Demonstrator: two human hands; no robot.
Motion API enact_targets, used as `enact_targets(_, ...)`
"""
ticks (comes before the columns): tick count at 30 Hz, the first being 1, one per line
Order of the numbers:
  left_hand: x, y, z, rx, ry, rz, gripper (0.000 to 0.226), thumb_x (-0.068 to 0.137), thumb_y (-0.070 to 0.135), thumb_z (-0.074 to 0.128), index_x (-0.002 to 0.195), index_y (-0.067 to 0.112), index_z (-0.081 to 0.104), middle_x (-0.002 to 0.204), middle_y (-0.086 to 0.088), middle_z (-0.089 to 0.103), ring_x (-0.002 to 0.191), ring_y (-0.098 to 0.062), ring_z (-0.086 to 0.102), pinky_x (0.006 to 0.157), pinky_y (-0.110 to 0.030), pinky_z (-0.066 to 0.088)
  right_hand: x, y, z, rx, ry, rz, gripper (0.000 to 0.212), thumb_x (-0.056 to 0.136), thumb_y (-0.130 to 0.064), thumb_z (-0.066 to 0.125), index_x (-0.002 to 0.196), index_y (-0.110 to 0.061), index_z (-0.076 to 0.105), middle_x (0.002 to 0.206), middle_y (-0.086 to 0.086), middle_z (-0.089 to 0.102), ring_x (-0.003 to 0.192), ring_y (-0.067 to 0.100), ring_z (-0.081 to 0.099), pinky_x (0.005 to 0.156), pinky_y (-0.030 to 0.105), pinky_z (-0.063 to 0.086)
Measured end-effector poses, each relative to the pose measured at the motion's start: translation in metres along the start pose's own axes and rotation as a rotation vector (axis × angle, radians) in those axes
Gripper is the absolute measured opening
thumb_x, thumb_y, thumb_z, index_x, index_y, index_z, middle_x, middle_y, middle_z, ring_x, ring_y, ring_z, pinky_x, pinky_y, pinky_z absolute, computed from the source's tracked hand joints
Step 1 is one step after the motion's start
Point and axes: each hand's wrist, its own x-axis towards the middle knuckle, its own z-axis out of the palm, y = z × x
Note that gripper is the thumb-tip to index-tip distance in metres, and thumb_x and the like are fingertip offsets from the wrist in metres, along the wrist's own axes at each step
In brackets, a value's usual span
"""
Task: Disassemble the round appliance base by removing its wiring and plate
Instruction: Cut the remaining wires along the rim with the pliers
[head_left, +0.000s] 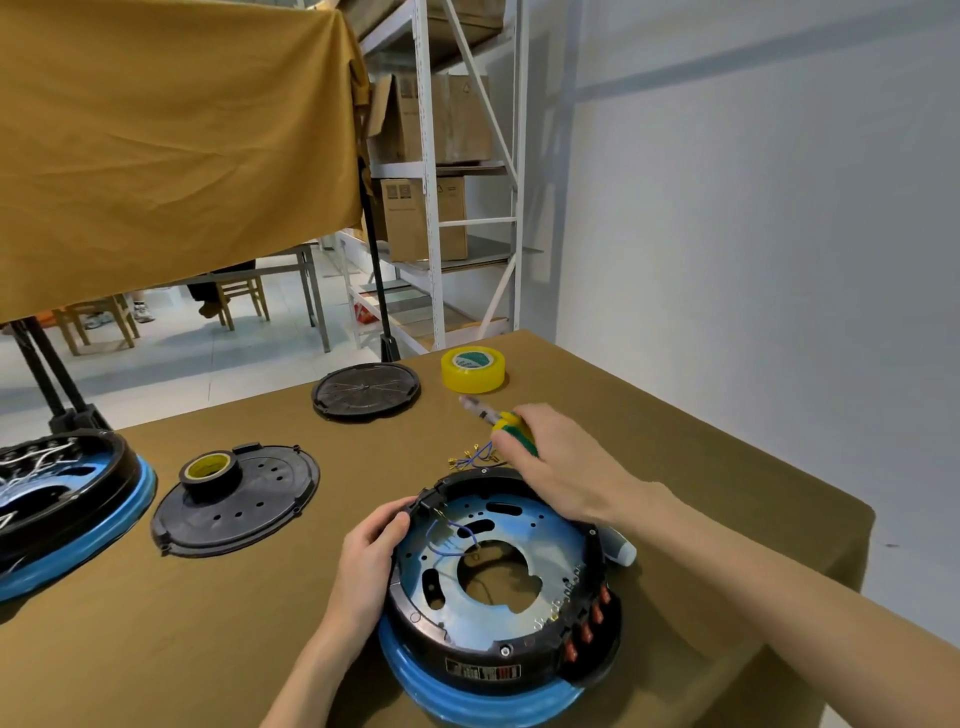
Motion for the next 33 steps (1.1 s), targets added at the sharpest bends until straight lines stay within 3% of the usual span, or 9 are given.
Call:
enact_targets(4, -0.001, -0.002, -0.001, 0.016, 0.009, 0.017, 0.023, 0.104, 0.01, 0.054, 0.112, 0.018, 0.074, 0.104, 0.002, 0.079, 0.098, -0.017, 0.074, 0.077, -0.026, 0.055, -0.02, -0.013, 0.011, -0.366, -0.21, -0.042, 0.052, 0.1, -0.067, 0.037, 0.11, -0.019, 0.054, 0.102, 0.0, 0.053, 0.088, 0.02, 0.05, 0.08, 0.04, 0.047)
enact_targets(7, -0.002, -0.003, -0.002, 0.018, 0.013, 0.029, 0.023, 0.104, 0.01, 0.054, 0.112, 0.018, 0.074, 0.105, 0.001, 0.079, 0.1, -0.019, 0.073, 0.08, -0.029, 0.056, -0.03, -0.017, 0.02, -0.477, -0.285, -0.028, 0.056, 0.096, -0.072, 0.039, 0.099, -0.018, 0.054, 0.091, -0.002, 0.05, 0.081, 0.021, 0.048, 0.071, 0.039, 0.044)
enact_targets(10, -0.001, -0.006, -0.004, 0.036, 0.023, 0.036, 0.023, 0.104, 0.01, 0.054, 0.114, 0.017, 0.074, 0.111, -0.003, 0.077, 0.106, -0.022, 0.071, 0.092, -0.041, 0.056, -0.037, -0.02, 0.027, -0.526, -0.275, -0.062, 0.055, 0.096, -0.073, 0.039, 0.091, -0.019, 0.051, 0.082, -0.005, 0.042, 0.077, 0.021, 0.045, 0.067, 0.036, 0.036)
enact_targets(17, -0.005, -0.002, -0.004, 0.035, 0.019, 0.033, 0.024, 0.104, 0.01, 0.053, 0.111, 0.02, 0.074, 0.103, 0.003, 0.078, 0.097, -0.016, 0.074, 0.075, -0.024, 0.055, -0.037, -0.028, 0.031, -0.581, -0.226, -0.106, 0.052, 0.097, -0.071, 0.038, 0.09, -0.019, 0.044, 0.098, 0.004, 0.058, 0.093, 0.028, 0.058, 0.07, 0.036, 0.035)
enact_targets(29, -0.006, 0.0, -0.003, 0.043, 0.023, 0.036, 0.024, 0.104, 0.009, 0.053, 0.11, 0.019, 0.074, 0.102, 0.003, 0.079, 0.097, -0.016, 0.073, 0.074, -0.021, 0.055, -0.037, -0.043, 0.033, -0.594, -0.193, -0.108, 0.045, 0.099, -0.064, 0.044, 0.093, -0.019, 0.046, 0.105, 0.009, 0.063, 0.099, 0.032, 0.061, 0.071, 0.037, 0.035)
enact_targets(33, -0.005, -0.001, -0.003, 0.046, 0.025, 0.035, 0.023, 0.104, 0.009, 0.053, 0.113, 0.017, 0.073, 0.107, -0.002, 0.077, 0.101, -0.019, 0.072, 0.08, -0.028, 0.055, -0.038, -0.044, 0.033, -0.594, -0.2, -0.112, 0.046, 0.099, -0.064, 0.045, 0.091, -0.019, 0.042, 0.105, 0.01, 0.063, 0.099, 0.032, 0.061, 0.071, 0.037, 0.035)
